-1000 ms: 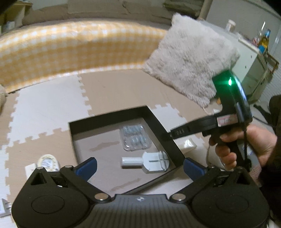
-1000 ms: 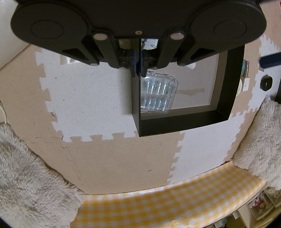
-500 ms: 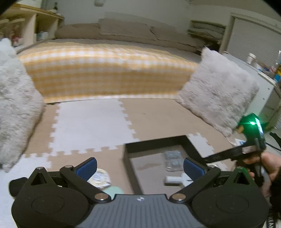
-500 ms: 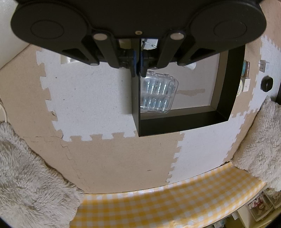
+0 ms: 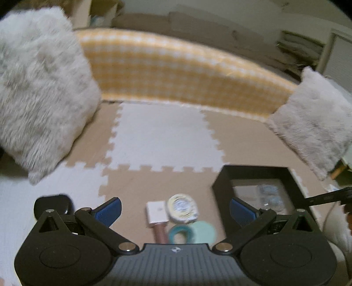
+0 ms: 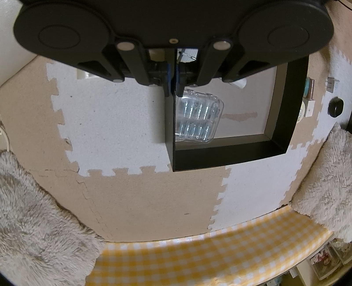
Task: Organize rigid objects
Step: 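Withdraw the left tool from the box toward the remaining items, then grasp the white cube with brown cylinder and lift it with the left tool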
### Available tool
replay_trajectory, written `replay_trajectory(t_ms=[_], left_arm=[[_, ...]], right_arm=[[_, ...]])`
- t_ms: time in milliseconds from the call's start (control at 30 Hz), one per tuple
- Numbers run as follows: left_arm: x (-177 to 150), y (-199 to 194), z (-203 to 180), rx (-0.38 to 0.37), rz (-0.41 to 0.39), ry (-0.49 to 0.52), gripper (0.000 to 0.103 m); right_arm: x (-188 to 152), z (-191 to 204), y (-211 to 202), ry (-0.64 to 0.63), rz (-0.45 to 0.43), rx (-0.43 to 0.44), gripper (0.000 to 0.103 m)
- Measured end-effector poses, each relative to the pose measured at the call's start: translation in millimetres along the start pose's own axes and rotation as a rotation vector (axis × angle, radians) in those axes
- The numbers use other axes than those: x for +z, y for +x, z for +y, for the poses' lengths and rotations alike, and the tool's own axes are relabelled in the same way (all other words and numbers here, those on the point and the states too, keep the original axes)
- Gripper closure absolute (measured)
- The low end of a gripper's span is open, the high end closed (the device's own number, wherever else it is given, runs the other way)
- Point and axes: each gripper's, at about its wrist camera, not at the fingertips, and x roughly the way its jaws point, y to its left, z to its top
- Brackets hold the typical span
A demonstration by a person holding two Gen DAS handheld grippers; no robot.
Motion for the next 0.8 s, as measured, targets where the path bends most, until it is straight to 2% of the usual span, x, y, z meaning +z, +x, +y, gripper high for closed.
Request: replay_trajectory(t_ms=[100,167,233,333,433,533,800], left_arm=[[-4,13,8,0.019,0.049,-0.033,0.0],[-5,23,10,0.034,0.08,-0.044,0.006],[-8,32,11,0.04,0.109,-0.046,0.027],[-15,48,17,0.021,0.154,-0.074,0.042],[-20,61,18,0.023,0.178,-0.07,0.052],[-23,70,18,0.025,0.192,-0.06,0.059],[-24,90,18,0.04,0.191,-0.059,0.062]], right_arm=[[0,1,0,-0.004,0.001,-0.004,0.098],[0,1,0,-0.004,0.001,-0.004,0.098],[0,1,0,-0.005,0.001,-0.005,0.098],[0,1,0,-0.006,0.001,-0.006,0.098],[0,2,0,-0.009,0.001,-0.008,0.098],[0,2,0,-0.01,0.001,-0.009,0.098],[0,3,0,-0.014,0.002,-0.012,0.098]])
